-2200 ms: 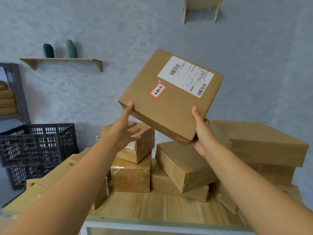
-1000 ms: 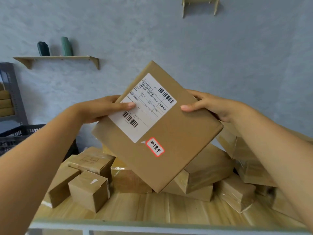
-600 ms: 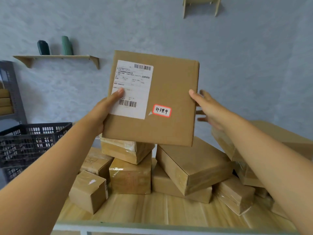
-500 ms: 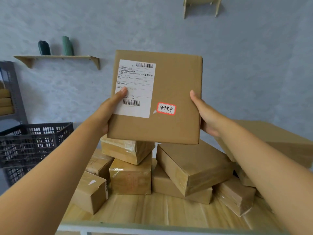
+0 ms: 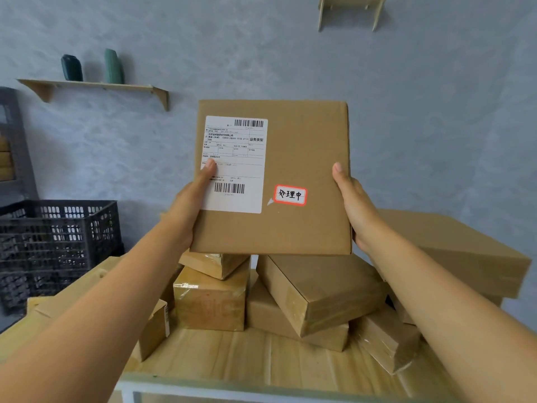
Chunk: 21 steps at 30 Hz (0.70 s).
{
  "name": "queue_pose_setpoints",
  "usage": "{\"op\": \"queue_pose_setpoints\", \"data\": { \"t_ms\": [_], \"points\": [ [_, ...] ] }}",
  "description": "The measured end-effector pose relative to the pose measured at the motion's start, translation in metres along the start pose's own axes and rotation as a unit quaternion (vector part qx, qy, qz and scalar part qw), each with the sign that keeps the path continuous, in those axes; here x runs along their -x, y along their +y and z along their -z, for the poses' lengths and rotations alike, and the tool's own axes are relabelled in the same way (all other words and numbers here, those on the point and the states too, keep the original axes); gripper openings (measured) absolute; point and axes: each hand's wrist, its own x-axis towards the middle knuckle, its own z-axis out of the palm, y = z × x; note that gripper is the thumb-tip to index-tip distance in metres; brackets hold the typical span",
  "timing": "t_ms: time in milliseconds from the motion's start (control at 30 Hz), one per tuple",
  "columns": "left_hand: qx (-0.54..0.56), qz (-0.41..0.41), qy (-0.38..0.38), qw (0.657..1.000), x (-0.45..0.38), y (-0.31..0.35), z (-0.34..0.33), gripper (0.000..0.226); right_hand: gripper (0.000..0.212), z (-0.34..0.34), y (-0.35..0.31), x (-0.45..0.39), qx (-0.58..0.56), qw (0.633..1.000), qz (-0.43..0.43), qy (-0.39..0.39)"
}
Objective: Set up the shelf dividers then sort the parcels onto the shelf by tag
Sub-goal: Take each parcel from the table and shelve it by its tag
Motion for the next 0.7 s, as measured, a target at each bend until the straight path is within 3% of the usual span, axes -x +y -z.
{"op": "queue_pose_setpoints", "data": {
  "t_ms": [200, 467, 700],
  "points": [
    [0.004, 0.033, -0.021, 0.999, 0.012, -0.016, -0.001, 0.052, 0.073, 0.002, 0.017, 0.026, 0.002, 1.000, -0.021, 0.021],
    [0.011, 0.038, -0.148, 0.988, 0.028, -0.004, -0.024, 0.051, 0.069, 0.021, -0.007, 0.103, 0.019, 0.988, -0.027, 0.152],
    [0.034, 0.096, -0.297, 0.949, 0.066, -0.007, -0.057, 0.045, 0.058, 0.031, -0.021, 0.217, 0.026, 0.963, -0.033, 0.264]
  ]
}}
